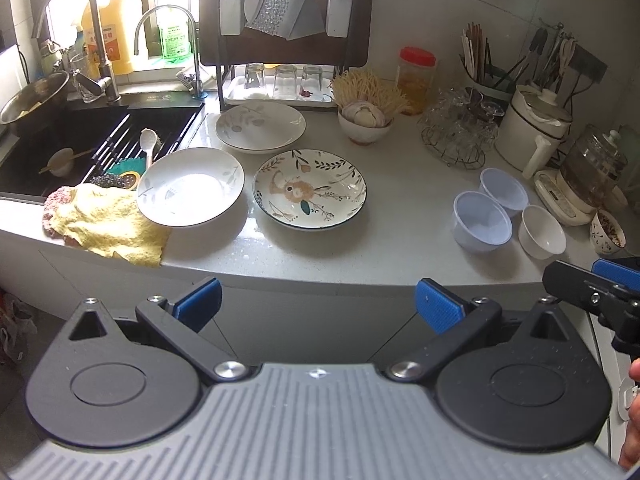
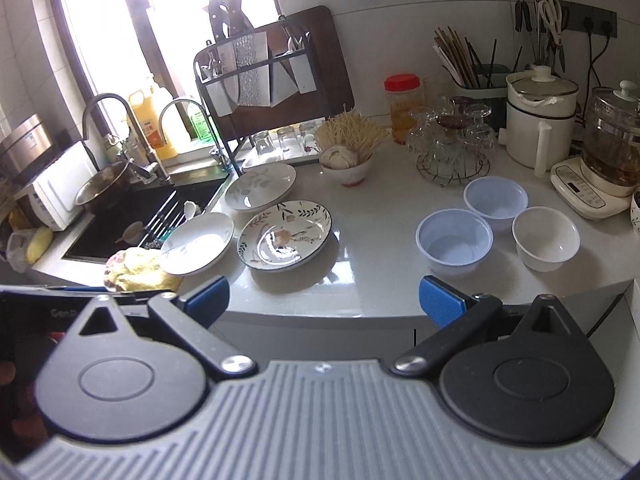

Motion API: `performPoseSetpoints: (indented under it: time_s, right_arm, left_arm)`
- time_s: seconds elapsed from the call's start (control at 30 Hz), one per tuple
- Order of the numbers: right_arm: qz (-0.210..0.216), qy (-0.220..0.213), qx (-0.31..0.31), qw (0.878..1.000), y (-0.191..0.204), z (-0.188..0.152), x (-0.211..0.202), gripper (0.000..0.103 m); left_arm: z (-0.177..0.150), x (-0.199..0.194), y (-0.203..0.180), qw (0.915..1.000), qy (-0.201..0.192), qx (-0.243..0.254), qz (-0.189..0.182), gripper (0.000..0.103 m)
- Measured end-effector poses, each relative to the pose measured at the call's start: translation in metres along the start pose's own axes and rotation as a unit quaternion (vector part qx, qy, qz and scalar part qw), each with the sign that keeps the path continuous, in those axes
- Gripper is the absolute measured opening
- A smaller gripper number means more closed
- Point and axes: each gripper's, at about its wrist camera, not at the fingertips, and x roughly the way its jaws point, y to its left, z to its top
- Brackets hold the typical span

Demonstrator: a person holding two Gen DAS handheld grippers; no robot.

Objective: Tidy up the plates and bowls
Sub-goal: 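Move both grippers to the white plate near the sink and grasp its rim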

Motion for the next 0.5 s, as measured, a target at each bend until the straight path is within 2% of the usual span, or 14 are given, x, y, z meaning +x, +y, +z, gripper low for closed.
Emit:
performPoseSetpoints:
  time_s: [0.27, 0.5]
  right_arm:
    - [-0.026, -0.015, 0.014, 0.999, 0.024, 0.011, 0.026, 0.103]
    - [-0.042, -0.026, 0.03, 0.998, 0.051, 0.03, 0.054, 0.103]
  left_arm:
    - [0.031, 0.033, 0.029, 0.9994, -0.002, 0.014, -0.031, 0.103]
    - [0.068, 0.055, 0.07, 0.9989, -0.005, 0.023, -0.041, 0.103]
